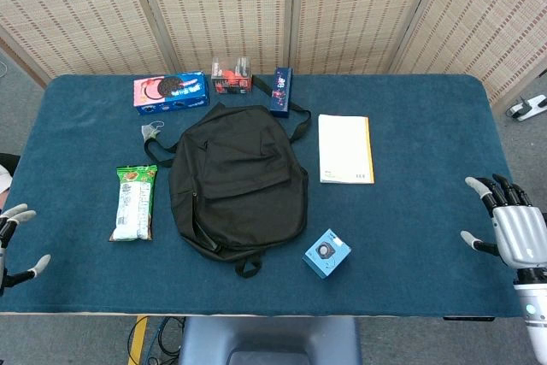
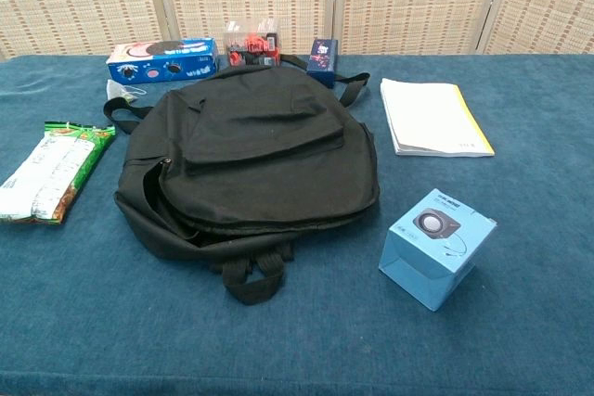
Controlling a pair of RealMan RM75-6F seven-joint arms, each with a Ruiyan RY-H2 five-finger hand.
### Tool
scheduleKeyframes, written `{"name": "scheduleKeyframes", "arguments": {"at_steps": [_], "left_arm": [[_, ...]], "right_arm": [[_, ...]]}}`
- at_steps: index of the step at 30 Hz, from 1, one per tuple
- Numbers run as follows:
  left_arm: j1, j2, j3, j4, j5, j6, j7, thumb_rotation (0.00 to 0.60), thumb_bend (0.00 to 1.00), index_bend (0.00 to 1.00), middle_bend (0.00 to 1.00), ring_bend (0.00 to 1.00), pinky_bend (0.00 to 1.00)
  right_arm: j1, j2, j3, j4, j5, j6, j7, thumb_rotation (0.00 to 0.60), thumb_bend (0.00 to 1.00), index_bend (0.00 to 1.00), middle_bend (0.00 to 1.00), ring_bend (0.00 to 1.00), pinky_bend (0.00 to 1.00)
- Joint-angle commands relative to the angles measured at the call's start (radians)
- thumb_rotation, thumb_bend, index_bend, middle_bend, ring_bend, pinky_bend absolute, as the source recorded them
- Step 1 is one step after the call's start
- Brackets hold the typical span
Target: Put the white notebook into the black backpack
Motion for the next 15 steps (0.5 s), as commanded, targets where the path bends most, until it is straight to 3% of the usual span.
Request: {"name": "scheduleKeyframes", "arguments": {"at_steps": [1,8,15], "left_arm": [[-0.001,-0.002,-0.001,0.0,-0.002,-0.003,0.001,0.6,0.21,0.27,0.16,0.15,0.1],[0.003,-0.004,-0.001,-0.002,0.001,-0.001,-0.003,0.6,0.22,0.27,0.16,0.15,0.1],[0.017,-0.004,0.004,0.0,0.005,0.012,-0.013,0.6,0.21,0.27,0.16,0.15,0.1]], "right_arm": [[0.007,-0.004,0.004,0.004,-0.005,-0.008,-0.002,0.6,0.1,0.16,0.2,0.08,0.17],[0.067,-0.008,0.028,0.026,-0.021,-0.071,-0.022,0.6,0.1,0.16,0.22,0.08,0.18],[0.179,-0.059,0.062,0.108,-0.01,-0.205,-0.026,0.6,0.11,0.18,0.23,0.09,0.18]]}}
